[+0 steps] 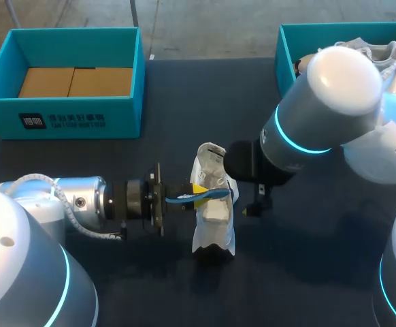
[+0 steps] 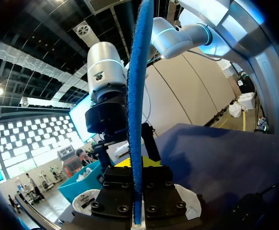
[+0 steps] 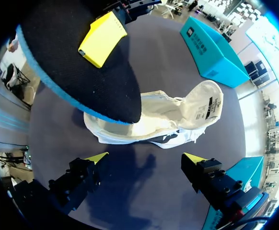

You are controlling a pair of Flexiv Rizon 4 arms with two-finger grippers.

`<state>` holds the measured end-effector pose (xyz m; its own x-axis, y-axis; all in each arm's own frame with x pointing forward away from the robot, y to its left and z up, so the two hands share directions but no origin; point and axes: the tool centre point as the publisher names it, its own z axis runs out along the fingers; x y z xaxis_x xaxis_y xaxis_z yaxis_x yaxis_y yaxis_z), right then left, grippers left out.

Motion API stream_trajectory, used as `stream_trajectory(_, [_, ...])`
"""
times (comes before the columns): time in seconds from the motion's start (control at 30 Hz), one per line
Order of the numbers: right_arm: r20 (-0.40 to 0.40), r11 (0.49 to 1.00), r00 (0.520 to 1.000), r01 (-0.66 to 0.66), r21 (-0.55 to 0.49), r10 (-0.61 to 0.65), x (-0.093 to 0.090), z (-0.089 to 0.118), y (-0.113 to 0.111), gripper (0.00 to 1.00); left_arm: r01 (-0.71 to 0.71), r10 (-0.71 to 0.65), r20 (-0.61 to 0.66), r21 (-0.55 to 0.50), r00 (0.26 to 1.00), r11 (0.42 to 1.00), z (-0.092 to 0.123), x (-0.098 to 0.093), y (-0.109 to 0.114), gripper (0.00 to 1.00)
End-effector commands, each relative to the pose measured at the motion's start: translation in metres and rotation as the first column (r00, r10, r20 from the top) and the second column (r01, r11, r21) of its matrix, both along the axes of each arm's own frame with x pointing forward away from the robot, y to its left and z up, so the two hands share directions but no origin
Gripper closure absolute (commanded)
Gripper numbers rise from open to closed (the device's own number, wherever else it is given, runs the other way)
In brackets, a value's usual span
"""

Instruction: Take the shoe out of the shoebox, open the shoe tongue, remove and reinsert the insole, then place the shoe into the shoebox

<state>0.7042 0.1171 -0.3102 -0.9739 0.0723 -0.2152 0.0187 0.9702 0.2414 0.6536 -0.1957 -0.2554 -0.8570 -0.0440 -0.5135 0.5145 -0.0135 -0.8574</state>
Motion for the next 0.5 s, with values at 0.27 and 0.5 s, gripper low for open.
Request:
stream_trajectory(0.27, [-0.041, 0.998, 0.999, -0.029, 0.048, 0.031, 0.000, 0.000, -0.029, 0.00, -0.011, 0.011, -0.003, 0.000, 1.000, 1.000, -0.007, 0.002, -0.008, 1.00])
stream_trajectory(0.5, [-0.055, 0.998, 0.998, -0.032, 0.053, 0.035, 0.000, -0.003, -0.031, 0.00, -0.010, 0.010, -0.012, 0.006, 1.000, 1.000, -0.010, -0.001, -0.012, 1.00])
